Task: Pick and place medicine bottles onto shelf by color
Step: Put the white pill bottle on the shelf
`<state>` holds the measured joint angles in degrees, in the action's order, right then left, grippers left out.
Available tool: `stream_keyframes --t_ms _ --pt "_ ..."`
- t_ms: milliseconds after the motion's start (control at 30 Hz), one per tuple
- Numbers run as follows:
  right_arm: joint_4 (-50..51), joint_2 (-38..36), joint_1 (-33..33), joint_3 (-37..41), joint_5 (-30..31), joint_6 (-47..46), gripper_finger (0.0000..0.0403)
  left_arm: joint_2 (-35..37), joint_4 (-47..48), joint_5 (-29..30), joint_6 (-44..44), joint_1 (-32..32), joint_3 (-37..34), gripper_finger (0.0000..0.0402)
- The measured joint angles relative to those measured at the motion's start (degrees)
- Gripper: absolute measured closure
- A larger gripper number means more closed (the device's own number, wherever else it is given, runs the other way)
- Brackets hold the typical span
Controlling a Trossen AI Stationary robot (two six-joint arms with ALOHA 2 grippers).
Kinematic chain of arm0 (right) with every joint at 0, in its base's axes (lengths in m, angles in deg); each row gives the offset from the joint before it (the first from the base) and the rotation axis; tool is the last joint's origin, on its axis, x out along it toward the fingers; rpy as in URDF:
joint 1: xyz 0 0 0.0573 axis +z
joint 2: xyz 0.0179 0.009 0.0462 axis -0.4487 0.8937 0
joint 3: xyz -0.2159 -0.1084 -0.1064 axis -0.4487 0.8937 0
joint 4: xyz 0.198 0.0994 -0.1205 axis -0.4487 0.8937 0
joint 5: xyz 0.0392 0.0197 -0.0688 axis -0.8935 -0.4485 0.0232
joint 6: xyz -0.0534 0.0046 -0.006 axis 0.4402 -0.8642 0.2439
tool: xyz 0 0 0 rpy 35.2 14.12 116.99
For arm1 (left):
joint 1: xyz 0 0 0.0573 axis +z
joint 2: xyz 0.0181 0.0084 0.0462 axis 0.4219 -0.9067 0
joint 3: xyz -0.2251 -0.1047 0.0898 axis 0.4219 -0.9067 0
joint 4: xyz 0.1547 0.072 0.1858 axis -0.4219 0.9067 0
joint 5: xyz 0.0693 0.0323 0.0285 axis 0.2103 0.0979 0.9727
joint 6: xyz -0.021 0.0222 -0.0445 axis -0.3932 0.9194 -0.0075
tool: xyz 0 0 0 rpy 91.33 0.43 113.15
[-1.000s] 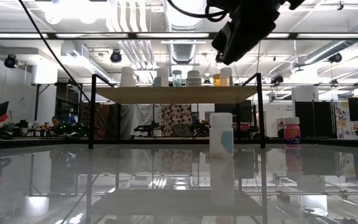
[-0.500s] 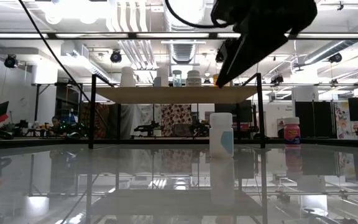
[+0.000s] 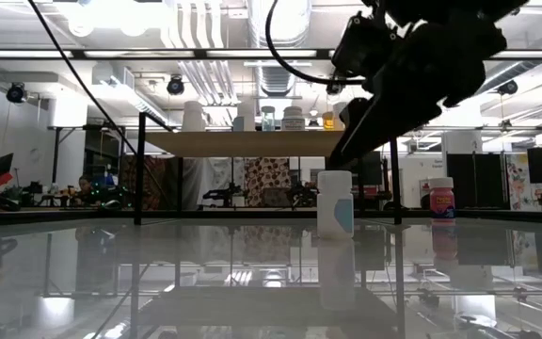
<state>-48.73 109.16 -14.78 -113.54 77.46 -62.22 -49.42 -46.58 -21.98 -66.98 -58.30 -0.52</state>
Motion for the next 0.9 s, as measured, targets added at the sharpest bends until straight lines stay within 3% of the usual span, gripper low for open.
stream_keyframes --t_ms 333,900 --pt "-4.4 0.0 0.0 3.1 3.5 0.7 0.0138 0.0 0.0 0.0 0.0 0.0 0.0 0.0207" --pt "-17.3 0.0 0.0 9.3 3.6 0.6 0.0149 0.0 0.0 0.0 0.0 0.0 0.0 0.0207"
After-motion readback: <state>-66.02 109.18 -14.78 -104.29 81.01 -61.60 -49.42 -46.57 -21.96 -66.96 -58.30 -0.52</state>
